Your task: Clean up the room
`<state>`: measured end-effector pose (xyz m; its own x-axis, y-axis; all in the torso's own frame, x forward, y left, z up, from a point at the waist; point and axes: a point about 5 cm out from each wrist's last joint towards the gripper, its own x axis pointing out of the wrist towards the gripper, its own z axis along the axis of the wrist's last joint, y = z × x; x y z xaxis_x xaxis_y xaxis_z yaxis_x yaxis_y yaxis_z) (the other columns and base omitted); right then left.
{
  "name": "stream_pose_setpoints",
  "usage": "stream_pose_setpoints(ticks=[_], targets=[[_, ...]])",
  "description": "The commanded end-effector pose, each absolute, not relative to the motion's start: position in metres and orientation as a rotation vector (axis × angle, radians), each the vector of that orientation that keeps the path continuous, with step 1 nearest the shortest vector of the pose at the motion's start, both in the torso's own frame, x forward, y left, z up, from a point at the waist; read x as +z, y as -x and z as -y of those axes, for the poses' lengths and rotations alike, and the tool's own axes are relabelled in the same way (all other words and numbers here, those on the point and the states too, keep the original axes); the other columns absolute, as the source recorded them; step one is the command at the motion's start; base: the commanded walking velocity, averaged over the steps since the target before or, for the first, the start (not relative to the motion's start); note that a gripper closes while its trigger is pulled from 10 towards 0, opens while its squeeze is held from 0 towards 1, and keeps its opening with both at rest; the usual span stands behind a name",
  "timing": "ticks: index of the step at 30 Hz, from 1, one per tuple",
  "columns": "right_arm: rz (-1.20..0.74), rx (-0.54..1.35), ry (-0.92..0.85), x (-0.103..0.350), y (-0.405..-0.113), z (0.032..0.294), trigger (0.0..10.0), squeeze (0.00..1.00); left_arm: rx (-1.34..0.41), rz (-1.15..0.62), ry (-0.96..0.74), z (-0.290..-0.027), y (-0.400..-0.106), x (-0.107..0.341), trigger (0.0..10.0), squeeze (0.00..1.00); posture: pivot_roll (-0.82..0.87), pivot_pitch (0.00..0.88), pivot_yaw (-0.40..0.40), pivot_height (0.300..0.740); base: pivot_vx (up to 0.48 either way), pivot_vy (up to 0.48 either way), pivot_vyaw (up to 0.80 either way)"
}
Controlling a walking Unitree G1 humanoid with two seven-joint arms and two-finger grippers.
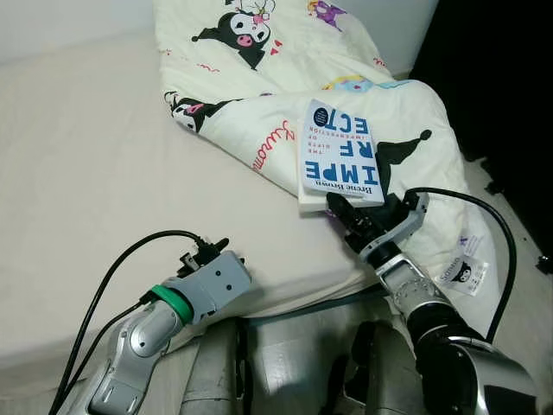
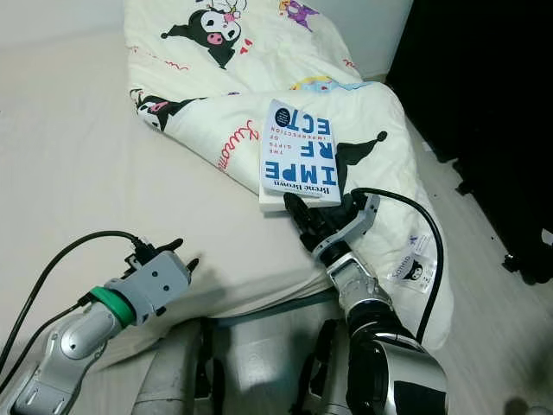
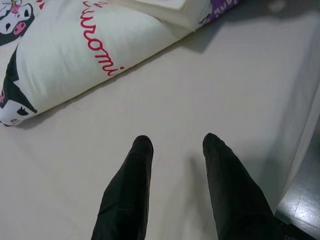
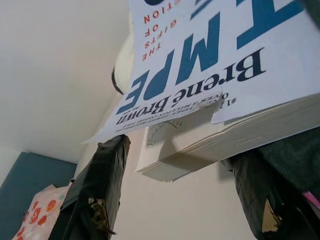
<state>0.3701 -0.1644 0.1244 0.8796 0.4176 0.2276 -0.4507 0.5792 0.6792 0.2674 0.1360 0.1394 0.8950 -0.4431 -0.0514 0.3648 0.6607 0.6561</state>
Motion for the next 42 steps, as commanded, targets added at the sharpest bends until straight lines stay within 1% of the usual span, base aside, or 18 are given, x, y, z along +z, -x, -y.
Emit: stream_pose_setpoints(ticks=[1, 3, 10, 13, 17, 19, 20, 23, 24, 26, 28, 31, 32, 33, 35, 39, 40, 42], targets=[[0.111, 0.553, -0.814, 0.136, -0.373, 0.16, 10.0, 0.0, -0.47, 0.082, -0.72, -0.138, -0.263, 0.133, 10.0, 0.0, 0.3, 0.302, 0.139, 0.6, 0.0, 0.0, 0.0], [0.142, 0.607, -0.826, 0.141, -0.372, 0.16, 10.0, 0.0, -0.472, 0.081, -0.719, -0.137, -0.263, 0.133, 10.0, 0.0, 0.29, 0.302, 0.14, 0.6, 0.0, 0.0, 0.0], [0.104, 0.636, -0.813, 0.131, -0.367, 0.153, 10.0, 0.0, -0.471, 0.08, -0.717, -0.137, -0.265, 0.132, 10.0, 0.0, 0.29, 0.295, 0.14, 0.6, 0.0, 0.0, 0.0], [0.018, 0.609, -0.813, 0.1, -0.352, 0.139, 10.0, 0.0, -0.463, 0.077, -0.716, -0.136, -0.267, 0.13, 10.0, 0.0, 0.29, 0.273, 0.127, 0.6, 0.0, 0.0, 0.0], [-0.042, 0.573, -0.808, 0.081, -0.341, 0.129, 10.0, 0.0, -0.45, 0.06, -0.717, -0.138, -0.268, 0.124, 10.0, 0.0, 0.28, 0.26, 0.117, 0.6, 0.0, 0.0, 0.0], [-0.135, 0.613, -0.766, 0.058, -0.324, 0.115, 10.0, 0.0, -0.442, 0.035, -0.724, -0.141, -0.268, 0.114, 10.0, 0.0, 0.26, 0.226, 0.097, 0.6, 0.0, 0.0, 0.0], [-0.135, 0.613, -0.766, 0.058, -0.324, 0.115, 10.0, 0.0, -0.442, 0.035, -0.724, -0.141, -0.268, 0.114, 10.0, 0.0, 0.26, 0.226, 0.097, 0.6, 0.0, 0.0, 0.0], [-0.219, 0.674, -0.672, 0.04, -0.307, 0.106, 10.0, 0.0, -0.421, 0.016, -0.722, -0.145, -0.27, 0.108, 10.0, 0.0, 0.24, 0.211, 0.084, 0.6, 0.0, 0.0, 0.0], [-0.219, 0.674, -0.672, 0.04, -0.307, 0.106, 10.0, 0.0, -0.421, 0.016, -0.722, -0.145, -0.27, 0.108, 10.0, 0.0, 0.24, 0.211, 0.084, 0.6, 0.0, 0.0, 0.0], [-0.276, 0.684, -0.597, 0.026, -0.294, 0.106, 10.0, 0.0, -0.4, 0.006, -0.714, -0.146, -0.272, 0.103, 10.0, 0.0, 0.22, 0.177, 0.056, 0.6, 0.0, 0.0, 0.0], [-0.311, 0.642, -0.556, 0.015, -0.285, 0.112, 10.0, 0.0, -0.381, -0.004, -0.696, -0.146, -0.275, 0.099, 10.0, 0.0, 0.2, 0.154, 0.041, 0.6, 0.0, 0.0, 0.0], [-0.316, 0.605, -0.526, 0.011, -0.282, 0.116, 10.0, 0.0, -0.373, -0.009, -0.685, -0.145, -0.276, 0.098, 10.0, 0.0, 0.2, 0.149, 0.038, 0.6, 0.0, 0.0, 0.0], [-0.303, 0.533, -0.487, 0.008, -0.281, 0.123, 10.0, 0.0, -0.364, -0.019, -0.669, -0.145, -0.278, 0.095, 10.0, 0.0, 0.19, 0.135, 0.031, 0.6, 0.0, 0.0, 0.0], [-0.303, 0.533, -0.487, 0.008, -0.281, 0.123, 10.0, 0.0, -0.364, -0.019, -0.669, -0.145, -0.278, 0.095, 10.0, 0.0, 0.19, 0.135, 0.031, 0.6, 0.0, 0.0, 0.0], [-0.225, 0.383, -0.413, 0.012, -0.282, 0.137, 10.0, 0.0, -0.35, -0.04, -0.645, -0.144, -0.281, 0.087, 10.0, 0.0, 0.17, 0.098, 0.016, 0.6, 0.0, 0.0, 0.0], [-0.198, 0.346, -0.394, 0.014, -0.283, 0.141, 10.0, 0.0, -0.347, -0.046, -0.641, -0.144, -0.283, 0.085, 10.0, 0.0, 0.17, 0.098, 0.016, 0.6, 0.0, 0.0, 0.0], [-0.134, 0.314, -0.314, 0.023, -0.286, 0.142, 10.0, 0.0, -0.34, -0.054, -0.636, -0.143, -0.286, 0.08, 10.0, 0.0, 0.15, 0.048, -0.003, 0.6, 0.0, 0.0, 0.0], [-0.117, 0.312, -0.288, 0.026, -0.287, 0.141, 10.0, 0.0, -0.338, -0.055, -0.634, -0.142, -0.287, 0.078, 10.0, 0.0, 0.15, 0.048, -0.003, 0.6, 0.0, 0.0, 0.0]])
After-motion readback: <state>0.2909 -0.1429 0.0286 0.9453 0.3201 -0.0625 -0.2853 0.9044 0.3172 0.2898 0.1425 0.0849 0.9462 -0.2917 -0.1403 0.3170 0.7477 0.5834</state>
